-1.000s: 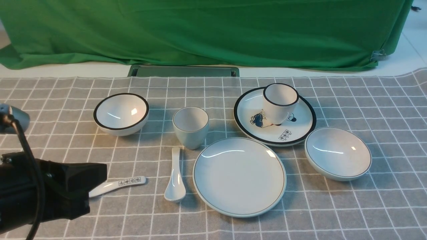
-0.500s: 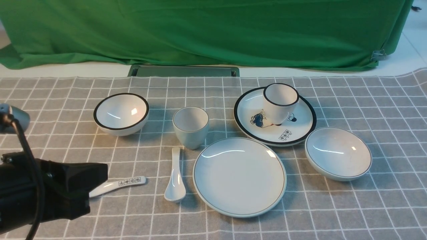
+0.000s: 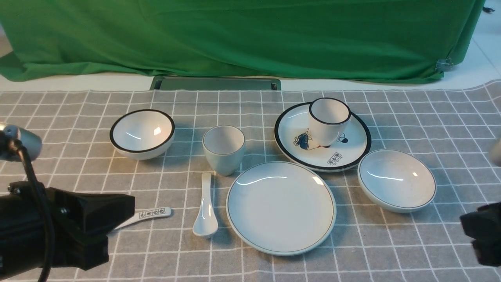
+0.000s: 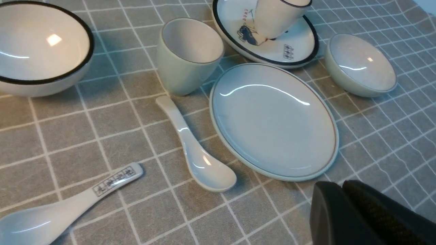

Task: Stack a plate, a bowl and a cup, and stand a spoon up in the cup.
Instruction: Use the right arm to grab a blue rice bowl

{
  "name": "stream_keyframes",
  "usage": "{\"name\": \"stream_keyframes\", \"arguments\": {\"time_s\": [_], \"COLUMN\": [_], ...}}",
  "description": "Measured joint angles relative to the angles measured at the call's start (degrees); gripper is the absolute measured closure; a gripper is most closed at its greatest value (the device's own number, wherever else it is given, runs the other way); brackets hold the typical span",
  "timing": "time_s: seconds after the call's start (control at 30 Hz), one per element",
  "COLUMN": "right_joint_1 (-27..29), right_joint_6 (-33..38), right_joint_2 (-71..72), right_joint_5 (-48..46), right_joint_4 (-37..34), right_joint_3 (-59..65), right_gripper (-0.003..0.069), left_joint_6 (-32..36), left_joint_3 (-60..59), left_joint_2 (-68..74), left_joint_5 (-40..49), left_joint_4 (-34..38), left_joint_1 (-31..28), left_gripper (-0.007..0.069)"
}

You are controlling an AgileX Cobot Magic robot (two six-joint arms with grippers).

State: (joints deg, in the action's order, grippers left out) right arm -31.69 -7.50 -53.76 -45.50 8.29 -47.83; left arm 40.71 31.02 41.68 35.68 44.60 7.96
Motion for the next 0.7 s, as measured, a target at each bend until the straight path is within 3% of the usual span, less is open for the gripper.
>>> {"name": "stream_keyframes", "arguments": {"time_s": [0.17,0.37,0.57,0.7], "right_joint_1": [2.37,11.16,12.55,12.55], "right_joint_6": [6.58,20.35,24.65,25.16], "right_joint_2": [-16.31,-34.97,-46.28,-51.37], "right_joint_5": [-3.68,-3.92,-2.3,-1.21], "right_joint_4": [-0.75,-12.39,-14.66,-14.46], "right_joint_3": [-7.35,-16.8,-24.57,-28.65], "right_gripper": [0.0413,0.0398,0.023,0.0204], "left_joint_6": [5.99,8.69,9.94,9.94], "left_joint_3": [0.0,0.0,0.02,0.02], "left_joint_2": [-2.11,-9.17,-13.23,-13.32], "left_joint_5": [3.8,6.24,7.16,7.21], "left_joint_4": [4.88,5.94,5.48,4.45], "left_joint_1": [0.0,0.0,0.0,0.0], "left_gripper": [0.0608,0.0608,0.0608,0.0608]}}
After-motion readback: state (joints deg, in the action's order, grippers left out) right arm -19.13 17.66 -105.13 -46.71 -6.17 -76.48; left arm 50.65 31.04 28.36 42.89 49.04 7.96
